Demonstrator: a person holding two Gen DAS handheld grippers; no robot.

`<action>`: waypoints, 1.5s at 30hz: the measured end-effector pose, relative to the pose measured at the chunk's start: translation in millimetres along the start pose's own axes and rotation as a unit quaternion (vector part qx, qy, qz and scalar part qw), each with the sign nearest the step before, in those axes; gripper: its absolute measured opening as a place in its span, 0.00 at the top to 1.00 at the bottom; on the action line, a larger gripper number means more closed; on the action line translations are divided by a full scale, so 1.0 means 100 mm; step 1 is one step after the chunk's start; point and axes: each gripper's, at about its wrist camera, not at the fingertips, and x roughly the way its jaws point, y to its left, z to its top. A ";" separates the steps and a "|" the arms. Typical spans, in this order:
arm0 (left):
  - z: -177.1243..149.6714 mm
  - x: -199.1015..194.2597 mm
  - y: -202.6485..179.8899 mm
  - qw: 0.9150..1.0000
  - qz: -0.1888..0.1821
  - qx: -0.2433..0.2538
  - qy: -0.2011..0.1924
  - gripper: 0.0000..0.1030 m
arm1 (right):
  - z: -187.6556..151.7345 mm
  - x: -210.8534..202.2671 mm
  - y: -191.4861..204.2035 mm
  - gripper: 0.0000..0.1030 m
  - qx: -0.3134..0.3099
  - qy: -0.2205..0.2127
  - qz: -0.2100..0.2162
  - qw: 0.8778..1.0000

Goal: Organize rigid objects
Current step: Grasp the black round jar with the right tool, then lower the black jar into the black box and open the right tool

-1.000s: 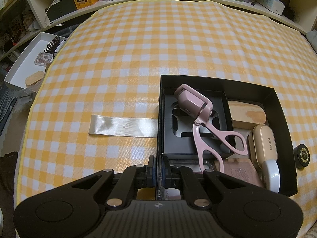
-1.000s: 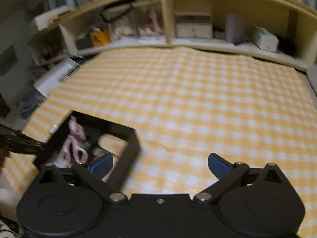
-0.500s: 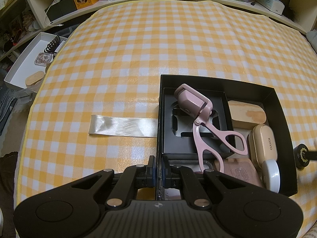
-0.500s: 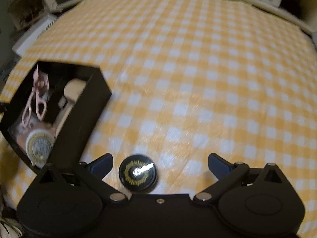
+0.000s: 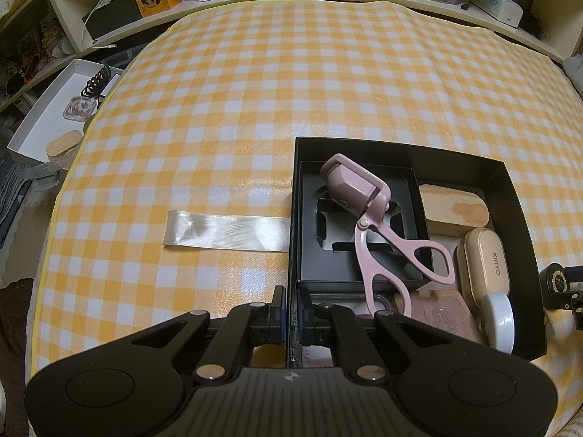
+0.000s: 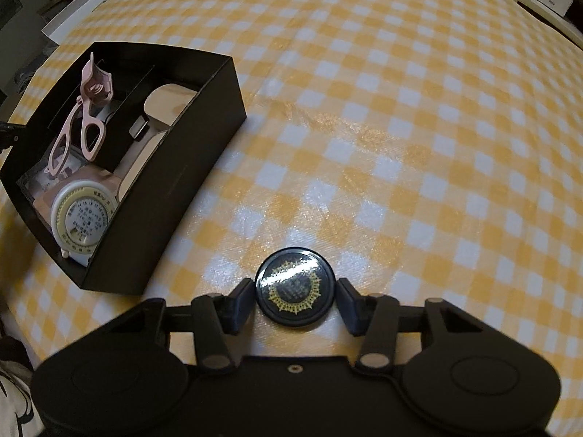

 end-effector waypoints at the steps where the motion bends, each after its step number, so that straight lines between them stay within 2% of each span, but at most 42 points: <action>1: 0.00 0.00 0.00 1.000 0.000 0.000 0.000 0.93 | 0.00 0.00 0.00 0.51 -0.001 0.000 -0.001 1.000; 5: 0.00 0.00 0.00 1.000 0.000 0.000 0.000 0.93 | 0.04 -0.06 -0.02 0.52 0.005 -0.017 -0.009 1.000; 8: 0.00 0.00 0.00 1.000 0.000 0.000 0.000 0.93 | 0.09 -0.23 -0.05 0.52 0.023 -0.057 -0.005 0.998; 14: 0.00 0.00 -0.01 1.000 0.000 0.000 0.000 0.93 | 0.18 -0.63 0.13 0.52 0.033 -0.144 0.041 0.988; 19: 0.00 0.00 0.00 1.000 0.000 -0.001 0.000 0.93 | 0.28 -0.71 0.37 0.52 0.020 -0.182 0.070 0.981; 26: 0.00 0.00 0.00 1.000 0.000 0.000 0.001 0.93 | 0.44 -0.46 0.64 0.52 0.015 -0.171 0.081 0.982; 36: 0.00 0.00 0.00 1.000 0.001 0.000 0.000 0.93 | 0.47 -0.28 0.81 0.51 -0.009 -0.167 0.072 0.983; 39: 0.00 0.00 0.00 1.000 0.001 0.000 0.001 0.93 | 0.46 -0.29 0.85 0.41 -0.016 -0.167 0.079 0.983; 45: 0.00 0.00 -0.01 1.000 0.001 0.000 0.001 0.93 | 0.44 -0.30 0.91 0.40 -0.028 -0.158 0.073 0.984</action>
